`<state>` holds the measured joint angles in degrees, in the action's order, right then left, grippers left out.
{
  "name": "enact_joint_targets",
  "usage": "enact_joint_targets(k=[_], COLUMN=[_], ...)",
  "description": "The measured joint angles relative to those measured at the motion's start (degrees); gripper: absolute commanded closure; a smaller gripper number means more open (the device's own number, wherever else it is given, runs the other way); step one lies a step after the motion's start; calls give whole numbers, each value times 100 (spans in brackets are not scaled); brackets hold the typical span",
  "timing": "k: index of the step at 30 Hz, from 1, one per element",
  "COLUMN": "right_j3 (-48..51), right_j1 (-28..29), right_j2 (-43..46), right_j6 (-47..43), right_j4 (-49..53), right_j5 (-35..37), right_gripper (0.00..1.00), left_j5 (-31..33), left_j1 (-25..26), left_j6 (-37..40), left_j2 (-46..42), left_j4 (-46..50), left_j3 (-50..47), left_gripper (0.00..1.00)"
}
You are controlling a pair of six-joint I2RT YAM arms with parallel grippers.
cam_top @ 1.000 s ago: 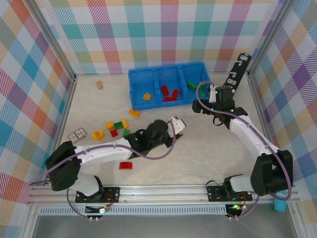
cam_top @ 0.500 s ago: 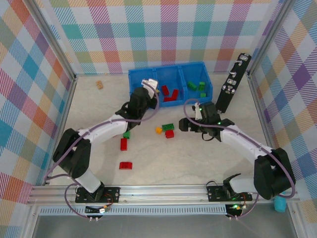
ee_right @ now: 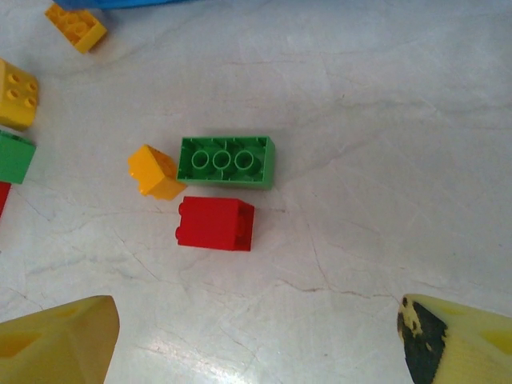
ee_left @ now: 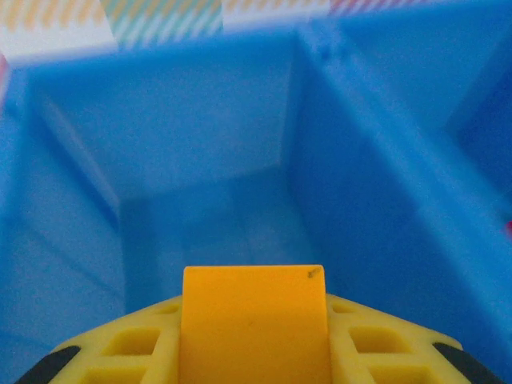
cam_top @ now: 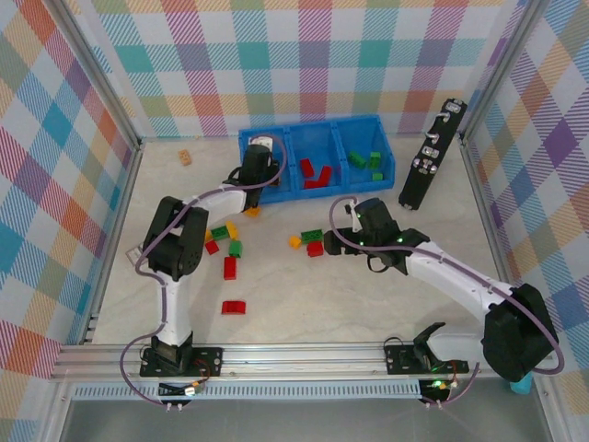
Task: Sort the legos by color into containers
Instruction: Place the lego in the container, then pick up the lego from the center of the table.
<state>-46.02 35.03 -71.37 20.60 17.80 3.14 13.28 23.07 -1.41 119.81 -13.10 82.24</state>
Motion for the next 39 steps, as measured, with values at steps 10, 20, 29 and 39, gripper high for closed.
enact_joint_targets(k=[10,20,29,39], right_j3=[-76,-358,-640,-1032], right_j1=[323,437,627,697], right_j2=[94,-780,-1784,-2608], right_j6=[20,13,15,87], right_j4=[195,140,-22,-195], right_j5=[175,238,118,72], right_gripper=[9,9,10,14], left_j5=[-68,-79,-59,-160], left_j1=[-68,-72,-72,-72], left_j6=[-415,-680,-852,-1137], left_j2=[400,24,-1502,-2579], left_j4=[249,103,-363,-660], left_j3=[278,-127,-527,-859], left_gripper=[39,28,28,28])
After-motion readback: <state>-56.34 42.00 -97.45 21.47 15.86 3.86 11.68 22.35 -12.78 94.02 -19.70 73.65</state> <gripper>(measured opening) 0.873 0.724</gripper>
